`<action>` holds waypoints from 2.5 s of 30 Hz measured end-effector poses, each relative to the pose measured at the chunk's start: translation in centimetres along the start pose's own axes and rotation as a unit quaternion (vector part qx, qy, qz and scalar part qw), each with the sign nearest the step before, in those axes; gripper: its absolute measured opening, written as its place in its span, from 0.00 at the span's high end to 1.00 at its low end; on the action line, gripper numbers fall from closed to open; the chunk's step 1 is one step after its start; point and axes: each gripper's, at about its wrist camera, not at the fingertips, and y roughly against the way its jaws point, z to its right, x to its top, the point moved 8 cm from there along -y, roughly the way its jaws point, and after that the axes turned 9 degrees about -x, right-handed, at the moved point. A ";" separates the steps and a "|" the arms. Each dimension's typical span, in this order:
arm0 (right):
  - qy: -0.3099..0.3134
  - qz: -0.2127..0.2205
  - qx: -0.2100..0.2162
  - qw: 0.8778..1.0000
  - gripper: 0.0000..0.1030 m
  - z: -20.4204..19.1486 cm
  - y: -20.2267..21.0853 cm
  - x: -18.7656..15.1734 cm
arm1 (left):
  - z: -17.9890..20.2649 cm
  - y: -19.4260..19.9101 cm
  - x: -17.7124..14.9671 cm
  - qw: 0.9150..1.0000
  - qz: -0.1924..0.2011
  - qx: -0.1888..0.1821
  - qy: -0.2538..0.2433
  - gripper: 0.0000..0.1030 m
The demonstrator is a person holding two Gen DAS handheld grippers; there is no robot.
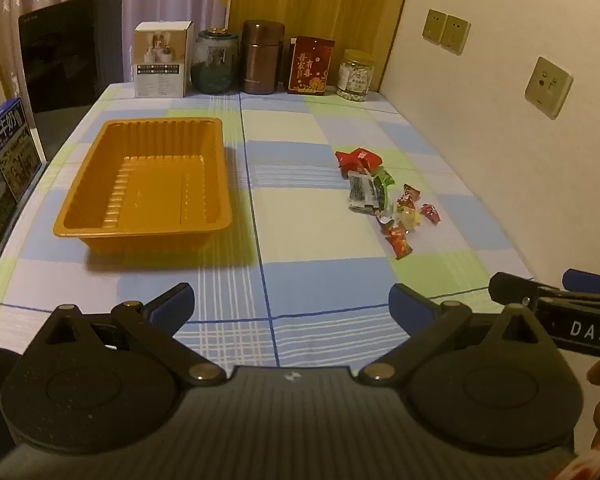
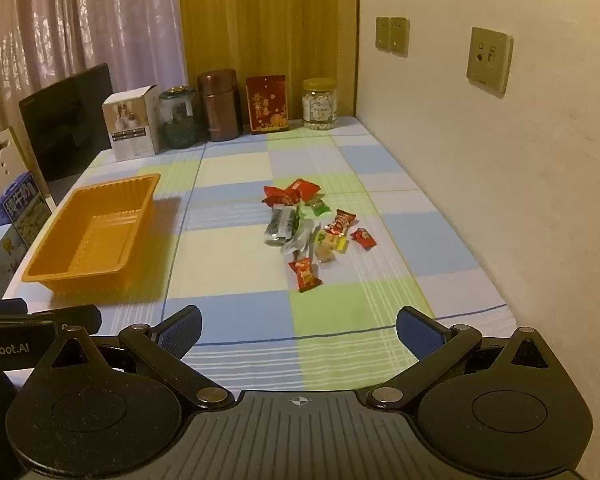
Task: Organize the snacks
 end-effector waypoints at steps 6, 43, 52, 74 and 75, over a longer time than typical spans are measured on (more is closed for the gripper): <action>0.005 -0.003 -0.004 1.000 0.00 0.1 0.0 -0.3 | -0.4 0.6 -0.8 1.000 0.013 -0.005 0.005 0.00; -0.004 -0.003 -0.010 1.000 0.00 0.8 -0.2 0.0 | 1.0 -0.1 -0.4 1.000 0.003 -0.006 0.001 0.01; -0.005 -0.002 -0.010 1.000 0.00 1.0 -0.1 0.0 | 0.9 -0.1 -0.5 1.000 0.003 -0.008 0.001 0.01; -0.007 -0.002 -0.010 1.000 0.00 1.3 -0.2 0.0 | 1.2 -0.2 -0.5 1.000 0.002 -0.009 0.001 0.01; -0.007 -0.002 -0.011 1.000 0.00 1.3 -0.3 0.0 | 1.2 -0.2 -0.5 1.000 0.002 -0.008 0.001 0.01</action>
